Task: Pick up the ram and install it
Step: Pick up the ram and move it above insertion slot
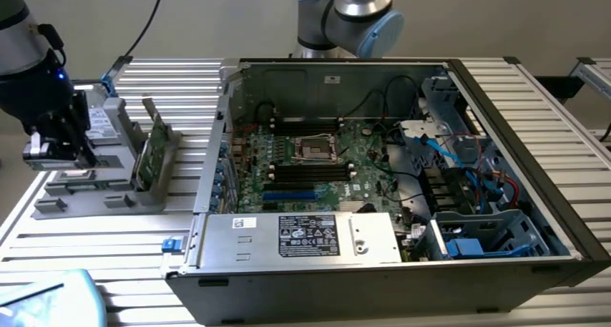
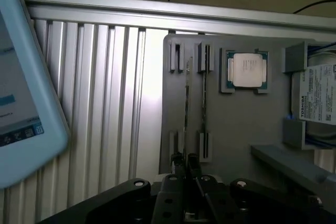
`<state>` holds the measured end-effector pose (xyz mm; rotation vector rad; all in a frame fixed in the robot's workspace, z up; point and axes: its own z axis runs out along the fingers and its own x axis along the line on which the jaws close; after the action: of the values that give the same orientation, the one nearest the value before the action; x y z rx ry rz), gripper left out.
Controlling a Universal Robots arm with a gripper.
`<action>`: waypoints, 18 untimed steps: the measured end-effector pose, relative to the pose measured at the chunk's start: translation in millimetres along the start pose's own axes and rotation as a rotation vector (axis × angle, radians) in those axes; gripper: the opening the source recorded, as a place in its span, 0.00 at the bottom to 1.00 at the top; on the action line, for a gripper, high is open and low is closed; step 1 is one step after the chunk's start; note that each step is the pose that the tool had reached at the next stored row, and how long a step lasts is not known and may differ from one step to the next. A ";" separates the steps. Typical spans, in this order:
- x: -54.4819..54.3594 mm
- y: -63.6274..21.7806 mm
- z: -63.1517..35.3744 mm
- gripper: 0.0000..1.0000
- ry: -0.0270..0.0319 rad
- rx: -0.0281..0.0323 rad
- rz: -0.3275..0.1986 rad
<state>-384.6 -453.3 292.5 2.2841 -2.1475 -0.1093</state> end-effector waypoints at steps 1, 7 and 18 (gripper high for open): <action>0.0 -2.6 -3.7 0.14 -0.0005 0.0002 0.000; 0.5 -23.4 -25.7 0.14 -0.0054 0.0005 0.000; 5.5 -67.2 -59.8 0.14 -0.0318 0.0022 -0.002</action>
<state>-314.0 -457.2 348.5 2.3011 -2.1615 -0.1443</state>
